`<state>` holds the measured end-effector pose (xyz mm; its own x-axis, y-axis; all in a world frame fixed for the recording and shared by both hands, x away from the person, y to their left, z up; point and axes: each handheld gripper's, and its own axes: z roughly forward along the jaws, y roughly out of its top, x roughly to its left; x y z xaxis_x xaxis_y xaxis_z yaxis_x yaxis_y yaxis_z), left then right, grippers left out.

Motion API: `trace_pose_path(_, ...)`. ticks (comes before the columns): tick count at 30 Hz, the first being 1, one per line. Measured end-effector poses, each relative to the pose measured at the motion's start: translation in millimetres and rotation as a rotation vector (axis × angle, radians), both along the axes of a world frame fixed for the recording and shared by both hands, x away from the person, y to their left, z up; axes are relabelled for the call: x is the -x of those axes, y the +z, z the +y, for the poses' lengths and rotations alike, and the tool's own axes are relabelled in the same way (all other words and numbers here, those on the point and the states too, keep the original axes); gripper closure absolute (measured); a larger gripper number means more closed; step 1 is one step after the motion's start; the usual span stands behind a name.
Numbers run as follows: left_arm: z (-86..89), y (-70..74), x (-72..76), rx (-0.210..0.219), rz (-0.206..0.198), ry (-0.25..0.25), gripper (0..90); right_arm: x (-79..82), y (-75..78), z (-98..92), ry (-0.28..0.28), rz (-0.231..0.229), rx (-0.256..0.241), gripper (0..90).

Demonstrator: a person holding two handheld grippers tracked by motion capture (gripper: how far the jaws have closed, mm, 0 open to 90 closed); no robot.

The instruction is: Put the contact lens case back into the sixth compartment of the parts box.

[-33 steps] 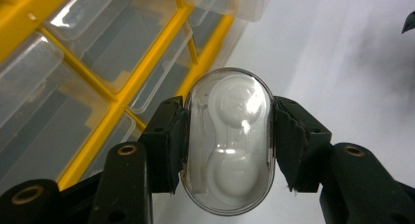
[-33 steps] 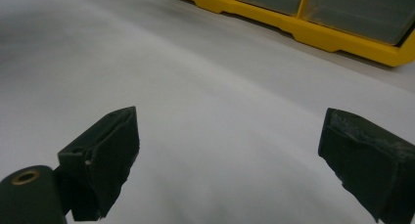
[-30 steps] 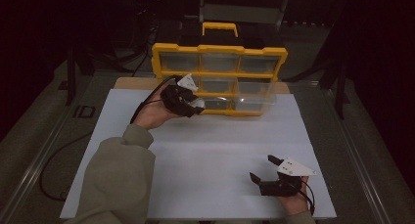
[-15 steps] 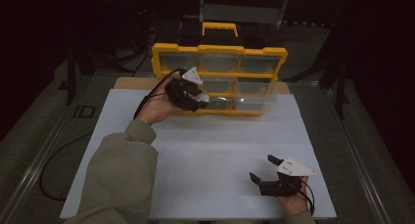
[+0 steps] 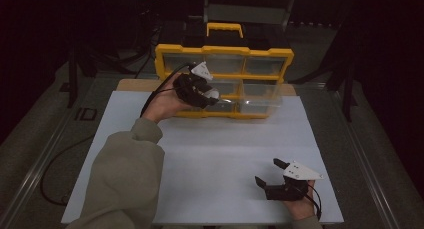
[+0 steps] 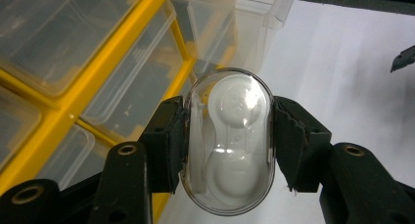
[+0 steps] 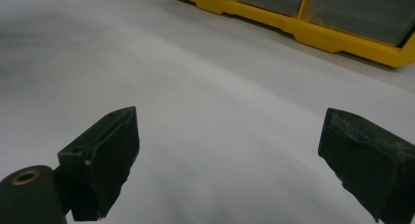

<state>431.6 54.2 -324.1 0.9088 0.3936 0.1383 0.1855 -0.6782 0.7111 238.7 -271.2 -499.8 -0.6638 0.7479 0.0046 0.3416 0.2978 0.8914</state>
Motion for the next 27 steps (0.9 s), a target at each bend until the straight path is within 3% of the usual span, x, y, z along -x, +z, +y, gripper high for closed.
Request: trace_pose_path(27, -28.9, 15.0, -8.1, 0.024, -0.027, -0.037, 49.1, -0.9, -1.0, -0.8, -0.001, 0.007, -0.008, 8.0)
